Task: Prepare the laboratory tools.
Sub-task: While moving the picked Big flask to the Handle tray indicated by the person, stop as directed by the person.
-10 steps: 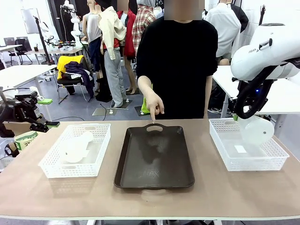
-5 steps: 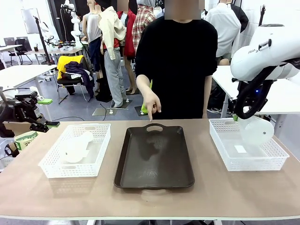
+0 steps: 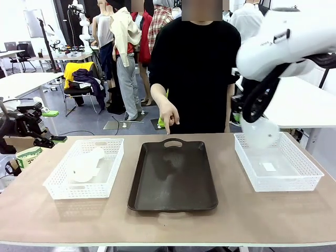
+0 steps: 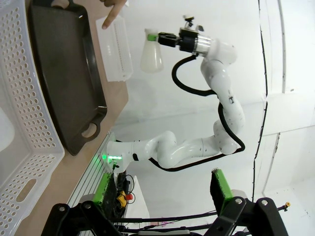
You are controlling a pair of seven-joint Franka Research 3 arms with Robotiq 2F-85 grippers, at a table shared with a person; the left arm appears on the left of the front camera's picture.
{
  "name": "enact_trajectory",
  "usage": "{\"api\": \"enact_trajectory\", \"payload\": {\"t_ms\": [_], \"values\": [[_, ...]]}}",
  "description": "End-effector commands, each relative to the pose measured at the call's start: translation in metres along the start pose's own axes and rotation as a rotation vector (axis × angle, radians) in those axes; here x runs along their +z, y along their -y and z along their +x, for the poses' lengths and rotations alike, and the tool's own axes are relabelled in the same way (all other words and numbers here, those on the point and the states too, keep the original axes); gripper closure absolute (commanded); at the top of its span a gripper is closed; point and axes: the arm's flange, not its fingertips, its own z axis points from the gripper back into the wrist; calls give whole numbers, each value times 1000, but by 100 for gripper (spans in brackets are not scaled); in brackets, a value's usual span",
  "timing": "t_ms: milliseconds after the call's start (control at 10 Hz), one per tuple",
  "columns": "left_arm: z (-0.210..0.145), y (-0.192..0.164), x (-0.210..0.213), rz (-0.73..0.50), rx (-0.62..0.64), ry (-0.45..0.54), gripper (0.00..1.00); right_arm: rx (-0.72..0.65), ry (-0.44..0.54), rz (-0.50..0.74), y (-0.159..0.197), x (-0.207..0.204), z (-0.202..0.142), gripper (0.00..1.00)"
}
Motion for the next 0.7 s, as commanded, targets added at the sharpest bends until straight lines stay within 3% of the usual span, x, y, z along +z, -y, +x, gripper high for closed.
{"api": "enact_trajectory", "payload": {"t_ms": [0,200,600], "values": [[0,2,0,8,-5,7,0,106,63,83,-30,3,20,100],[0,2,0,8,-5,7,0,180,92,118,-79,-6,41,100],[0,2,0,8,-5,7,0,289,21,147,-150,-51,70,100]]}}
